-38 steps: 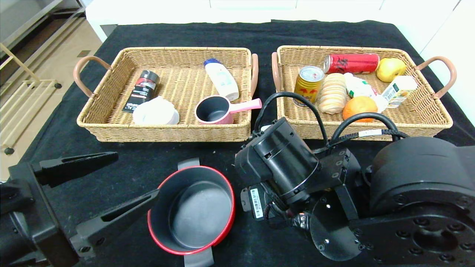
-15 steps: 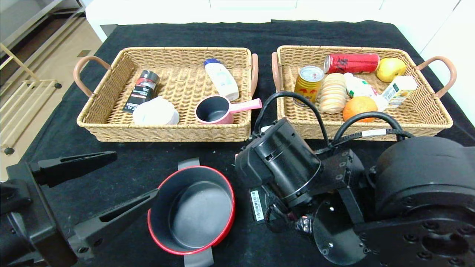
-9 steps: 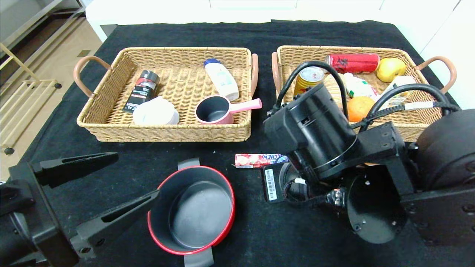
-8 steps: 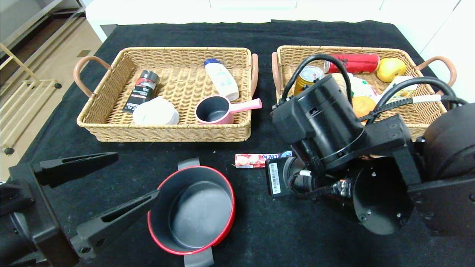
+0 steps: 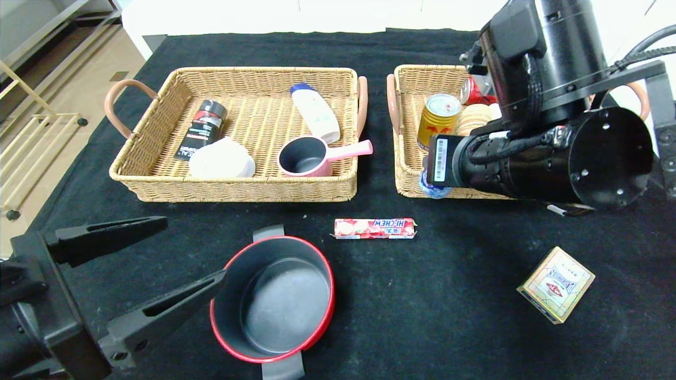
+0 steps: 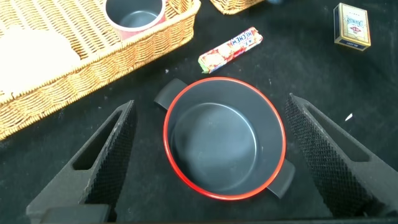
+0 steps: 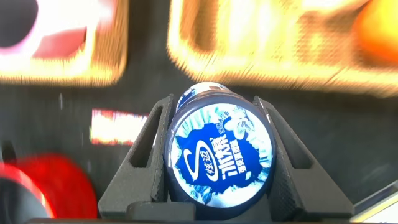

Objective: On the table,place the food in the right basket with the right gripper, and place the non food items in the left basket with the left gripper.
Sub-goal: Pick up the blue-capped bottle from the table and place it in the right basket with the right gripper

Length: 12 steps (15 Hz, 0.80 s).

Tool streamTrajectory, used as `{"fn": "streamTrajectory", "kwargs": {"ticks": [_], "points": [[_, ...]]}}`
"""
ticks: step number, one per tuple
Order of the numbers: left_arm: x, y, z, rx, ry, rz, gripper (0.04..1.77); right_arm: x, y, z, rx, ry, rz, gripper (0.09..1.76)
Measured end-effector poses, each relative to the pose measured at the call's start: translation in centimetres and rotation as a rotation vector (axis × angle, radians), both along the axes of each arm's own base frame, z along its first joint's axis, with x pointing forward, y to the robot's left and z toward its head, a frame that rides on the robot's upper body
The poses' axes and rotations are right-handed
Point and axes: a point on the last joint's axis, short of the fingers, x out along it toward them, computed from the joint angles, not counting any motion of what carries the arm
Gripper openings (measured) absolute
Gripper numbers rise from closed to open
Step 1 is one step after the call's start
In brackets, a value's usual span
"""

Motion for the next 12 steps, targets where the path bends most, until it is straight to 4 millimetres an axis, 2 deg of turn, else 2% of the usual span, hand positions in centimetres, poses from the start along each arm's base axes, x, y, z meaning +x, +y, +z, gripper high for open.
{"fn": "streamTrajectory", "kwargs": {"ticks": [6, 12], "points": [[0.0, 0.0, 0.1, -0.002, -0.002, 0.0, 1.72, 2.4, -1.6, 2.0, 0.039, -0.065, -0.076, 0.89], [0.0, 0.0, 0.1, -0.002, -0.003, 0.0, 1.72, 4.9, -2.1, 1.5, 0.03, -0.085, -0.125, 0.89]]}}
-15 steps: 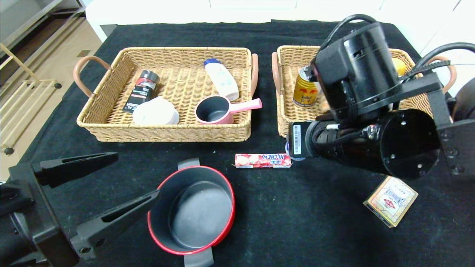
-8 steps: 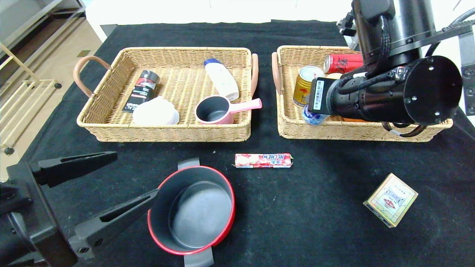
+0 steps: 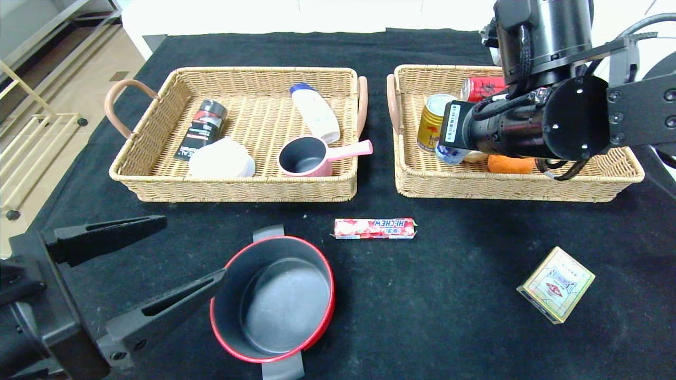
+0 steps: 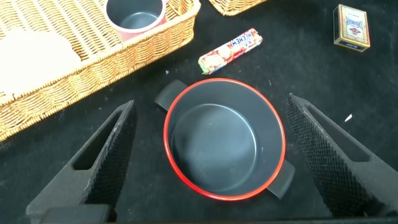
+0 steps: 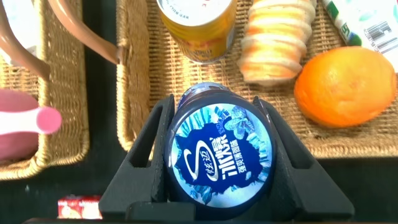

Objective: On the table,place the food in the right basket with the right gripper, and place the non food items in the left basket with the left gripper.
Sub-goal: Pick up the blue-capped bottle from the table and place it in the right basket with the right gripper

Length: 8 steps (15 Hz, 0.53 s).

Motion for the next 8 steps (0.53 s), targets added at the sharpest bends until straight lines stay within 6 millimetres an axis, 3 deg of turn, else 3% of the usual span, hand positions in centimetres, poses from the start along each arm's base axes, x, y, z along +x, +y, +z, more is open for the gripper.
{"fn": "streamTrajectory", "kwargs": {"ticks": [8], "points": [[-0.01, 0.01, 0.02, -0.001, -0.002, 0.0, 1.72, 1.11, 0.42, -0.05, 0.012, -0.033, -0.006, 0.89]]}}
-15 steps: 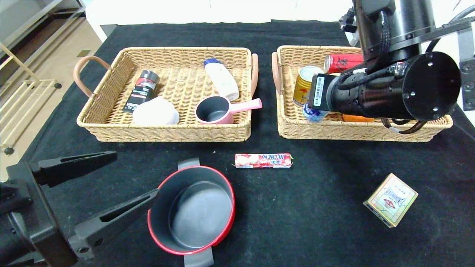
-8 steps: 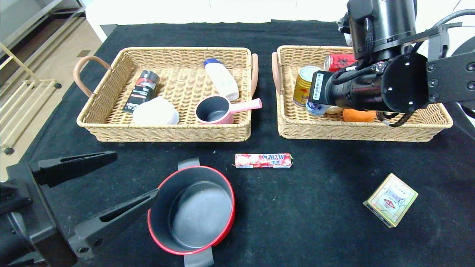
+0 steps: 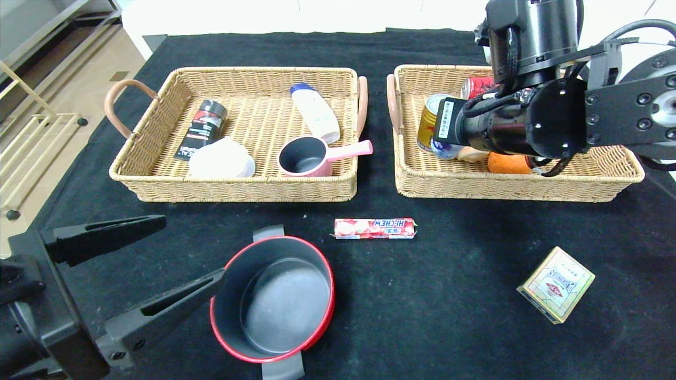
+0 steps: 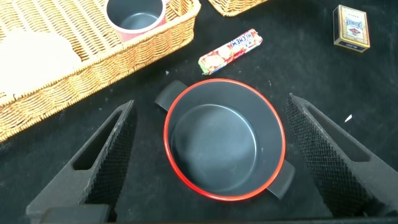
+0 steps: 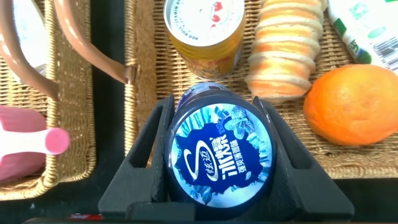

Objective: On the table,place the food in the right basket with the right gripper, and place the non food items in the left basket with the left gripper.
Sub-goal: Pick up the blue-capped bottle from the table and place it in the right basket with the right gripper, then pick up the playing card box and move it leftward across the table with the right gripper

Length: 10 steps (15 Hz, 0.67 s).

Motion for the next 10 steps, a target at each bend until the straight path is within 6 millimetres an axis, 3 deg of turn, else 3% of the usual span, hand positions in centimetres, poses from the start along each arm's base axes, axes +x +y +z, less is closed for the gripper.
{"fn": "streamTrajectory", "kwargs": {"ticks": [1, 6, 10], "points": [[0.0, 0.0, 0.0, 0.0, 0.0, 0.0, 1.72, 0.08, 0.04, -0.11, -0.002, 0.003, 0.0, 0.89], [0.01, -0.01, -0.06, 0.001, 0.003, -0.001, 1.72, 0.15, 0.1, -0.26, -0.004, 0.008, 0.0, 1.27], [0.01, 0.0, -0.06, 0.001, 0.003, 0.0, 1.72, 0.07, 0.15, -0.33, -0.006, 0.013, 0.002, 1.44]]}}
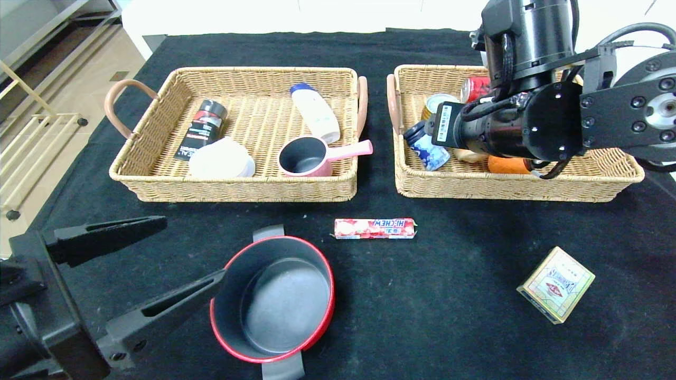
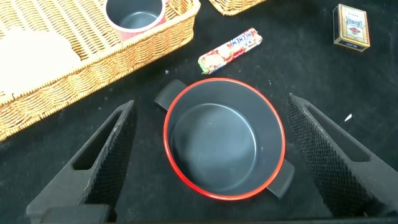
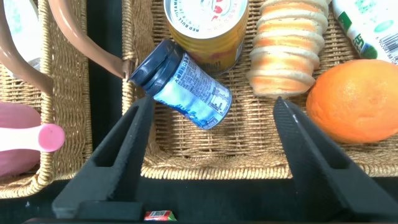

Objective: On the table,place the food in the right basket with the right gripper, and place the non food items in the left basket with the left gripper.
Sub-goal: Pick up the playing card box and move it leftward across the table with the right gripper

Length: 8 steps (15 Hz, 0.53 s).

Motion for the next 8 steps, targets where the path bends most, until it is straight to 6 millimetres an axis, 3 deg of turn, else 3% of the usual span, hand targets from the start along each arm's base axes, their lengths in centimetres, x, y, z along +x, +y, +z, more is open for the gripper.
{"fn": "streamTrajectory", "kwargs": {"ticks": [8], "points": [[0.0, 0.0, 0.0, 0.0, 0.0, -0.002, 1.72, -2.3, -0.4, 0.2, -0.024, 0.072, 0.027, 1.61]]}}
